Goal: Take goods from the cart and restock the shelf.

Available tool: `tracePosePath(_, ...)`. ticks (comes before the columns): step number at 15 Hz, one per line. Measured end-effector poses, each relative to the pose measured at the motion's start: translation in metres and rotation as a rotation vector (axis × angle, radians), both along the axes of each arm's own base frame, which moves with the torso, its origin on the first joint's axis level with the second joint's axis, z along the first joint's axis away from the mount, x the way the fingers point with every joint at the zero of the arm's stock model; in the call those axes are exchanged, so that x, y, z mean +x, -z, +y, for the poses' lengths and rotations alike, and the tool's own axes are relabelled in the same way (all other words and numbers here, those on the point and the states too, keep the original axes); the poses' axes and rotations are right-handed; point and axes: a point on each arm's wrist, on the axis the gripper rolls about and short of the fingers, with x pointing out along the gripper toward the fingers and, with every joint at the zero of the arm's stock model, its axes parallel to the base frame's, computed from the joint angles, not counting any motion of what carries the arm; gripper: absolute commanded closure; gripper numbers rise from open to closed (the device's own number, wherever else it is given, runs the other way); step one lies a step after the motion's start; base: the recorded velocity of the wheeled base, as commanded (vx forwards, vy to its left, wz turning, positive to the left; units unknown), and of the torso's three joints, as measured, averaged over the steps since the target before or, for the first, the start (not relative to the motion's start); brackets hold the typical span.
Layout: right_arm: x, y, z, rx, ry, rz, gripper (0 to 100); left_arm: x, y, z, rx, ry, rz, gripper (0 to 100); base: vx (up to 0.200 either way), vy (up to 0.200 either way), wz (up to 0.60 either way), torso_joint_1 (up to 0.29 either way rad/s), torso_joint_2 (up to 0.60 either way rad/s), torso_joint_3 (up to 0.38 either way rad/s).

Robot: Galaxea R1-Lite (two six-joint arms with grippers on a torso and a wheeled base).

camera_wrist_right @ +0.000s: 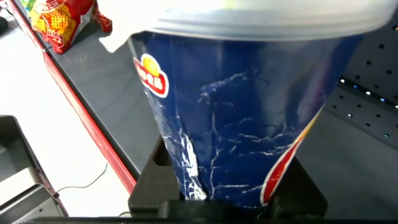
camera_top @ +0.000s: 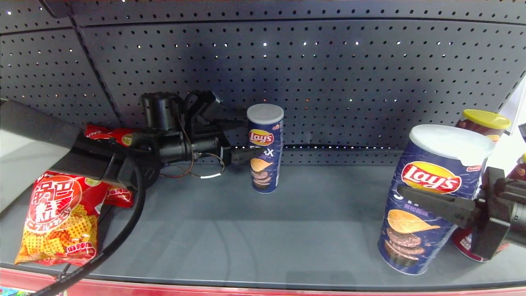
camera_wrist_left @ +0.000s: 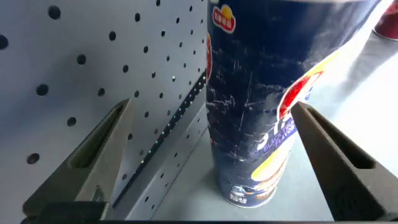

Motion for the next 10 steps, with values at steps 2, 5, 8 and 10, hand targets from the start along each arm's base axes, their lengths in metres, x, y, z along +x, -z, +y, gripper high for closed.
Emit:
tracePosePath(2, 0.0, 0.0, 0.0, 0.0, 0.0, 0.001, 100, -0.002, -0.001, -0.005, -0.001, 0.013, -0.003, 0, 0.0, 0.0, 0.0, 0.0, 0.0, 0.0)
tracePosePath(5, 0.0, 0.0, 0.0, 0.0, 0.0, 0.001, 100, -0.009, -0.004, -0.019, -0.006, 0.052, -0.006, 0, 0.0, 0.0, 0.0, 0.0, 0.0, 0.0)
tracePosePath(8, 0.0, 0.001, 0.0, -0.001, 0.0, 0.003, 100, -0.014, -0.005, -0.029, -0.015, 0.08, 0.008, 0, 0.0, 0.0, 0.0, 0.0, 0.0, 0.0)
tracePosePath(10, 0.0, 0.002, 0.0, -0.002, 0.0, 0.011, 100, -0.015, -0.004, -0.03, -0.015, 0.089, 0.011, 100, 0.0, 0.0, 0.0, 0.0, 0.0, 0.0)
